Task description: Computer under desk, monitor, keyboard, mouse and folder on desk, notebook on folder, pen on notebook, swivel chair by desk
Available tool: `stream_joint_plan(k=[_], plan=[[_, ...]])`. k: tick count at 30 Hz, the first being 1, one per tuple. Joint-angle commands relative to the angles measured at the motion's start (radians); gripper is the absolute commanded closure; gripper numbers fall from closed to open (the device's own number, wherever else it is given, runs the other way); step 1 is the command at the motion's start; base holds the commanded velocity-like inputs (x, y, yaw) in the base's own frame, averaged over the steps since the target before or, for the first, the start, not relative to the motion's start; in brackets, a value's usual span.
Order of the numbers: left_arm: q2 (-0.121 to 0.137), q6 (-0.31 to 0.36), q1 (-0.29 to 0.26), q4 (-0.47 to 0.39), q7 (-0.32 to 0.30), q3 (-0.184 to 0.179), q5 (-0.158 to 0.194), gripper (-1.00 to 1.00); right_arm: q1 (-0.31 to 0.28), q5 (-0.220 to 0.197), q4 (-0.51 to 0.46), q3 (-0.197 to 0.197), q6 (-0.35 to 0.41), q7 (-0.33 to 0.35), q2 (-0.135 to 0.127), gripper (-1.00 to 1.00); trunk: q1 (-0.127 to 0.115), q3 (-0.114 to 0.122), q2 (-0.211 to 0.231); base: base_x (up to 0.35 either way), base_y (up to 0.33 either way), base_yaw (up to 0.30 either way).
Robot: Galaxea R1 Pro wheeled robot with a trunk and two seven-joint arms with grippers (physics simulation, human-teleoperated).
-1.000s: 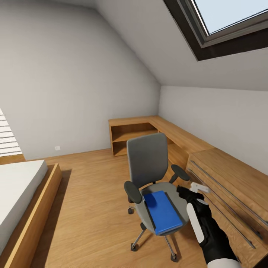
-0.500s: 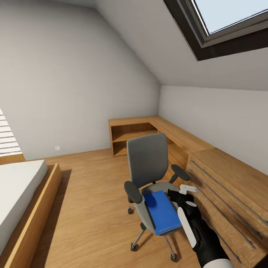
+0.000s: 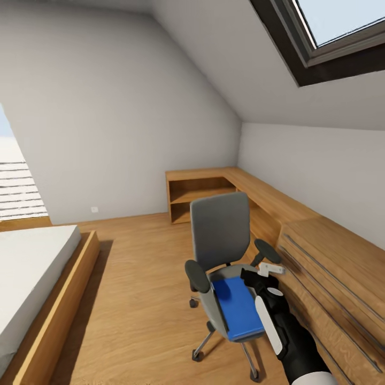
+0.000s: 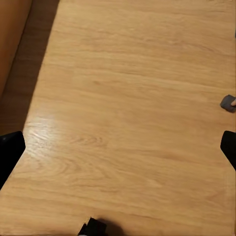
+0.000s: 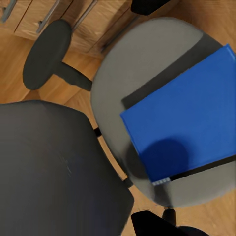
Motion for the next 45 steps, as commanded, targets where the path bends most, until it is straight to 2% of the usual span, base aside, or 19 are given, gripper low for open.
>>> stream_joint_plan(k=[1, 11, 18, 23, 29, 32, 33, 39, 42, 45], plan=[[0.000, 0.005, 0.000, -0.003, 0.006, -0.002, 0.007, -1.00, -0.001, -0.010, -0.001, 0.002, 0.002, -0.009, -0.001, -1.00, 0.000, 0.000, -0.001, 0.000, -0.257, 0.251], [0.000, 0.004, 0.000, -0.016, 0.003, -0.001, 0.008, -1.00, -0.001, -0.010, -0.002, 0.002, 0.000, -0.008, -0.002, -1.00, 0.000, 0.008, -0.001, 0.000, -0.217, 0.159], [-0.001, 0.001, 0.000, -0.092, 0.004, 0.000, 0.012, -1.00, -0.001, -0.012, -0.004, 0.004, -0.001, -0.008, -0.001, -1.00, 0.000, 0.009, -0.001, 0.000, -0.023, 0.016], [-0.001, 0.001, 0.000, -0.109, 0.004, 0.002, 0.013, -1.00, -0.001, -0.010, -0.003, 0.004, 0.000, -0.005, -0.005, -1.00, 0.019, -0.006, -0.036, 0.000, -0.001, 0.001], [0.000, 0.028, 0.000, -0.152, 0.005, 0.000, 0.014, -1.00, -0.001, -0.013, -0.002, 0.006, 0.000, 0.006, -0.030, -1.00, 0.042, -0.025, -0.078, 0.000, 0.000, 0.000], [0.000, 0.093, 0.000, -0.207, 0.005, 0.000, 0.014, -1.00, -0.001, -0.014, 0.000, 0.007, 0.000, 0.022, -0.041, -1.00, 0.054, -0.035, -0.099, 0.000, 0.000, 0.000], [-0.001, 0.164, 0.000, -0.258, 0.005, 0.000, 0.014, -1.00, -0.001, -0.015, 0.001, 0.007, -0.001, 0.039, -0.046, -1.00, 0.058, -0.038, -0.106, 0.000, 0.000, 0.000], [-0.003, 0.403, 0.001, -0.411, 0.007, 0.007, 0.015, -1.00, -0.001, -0.014, 0.004, 0.001, 0.000, 0.101, -0.054, -1.00, 0.081, -0.056, -0.148, 0.000, 0.000, 0.000], [-0.010, 0.494, -0.005, -0.454, 0.008, 0.008, 0.015, -1.00, -0.003, -0.015, 0.007, -0.001, 0.001, 0.119, -0.060, -1.00, 0.092, -0.066, -0.169, 0.000, 0.000, 0.000], [-0.023, 0.565, -0.037, -0.476, 0.009, 0.009, 0.015, -1.00, -0.008, -0.016, 0.022, -0.002, 0.002, 0.128, -0.069, -1.00, 0.104, -0.075, -0.190, 0.000, 0.000, 0.000]])
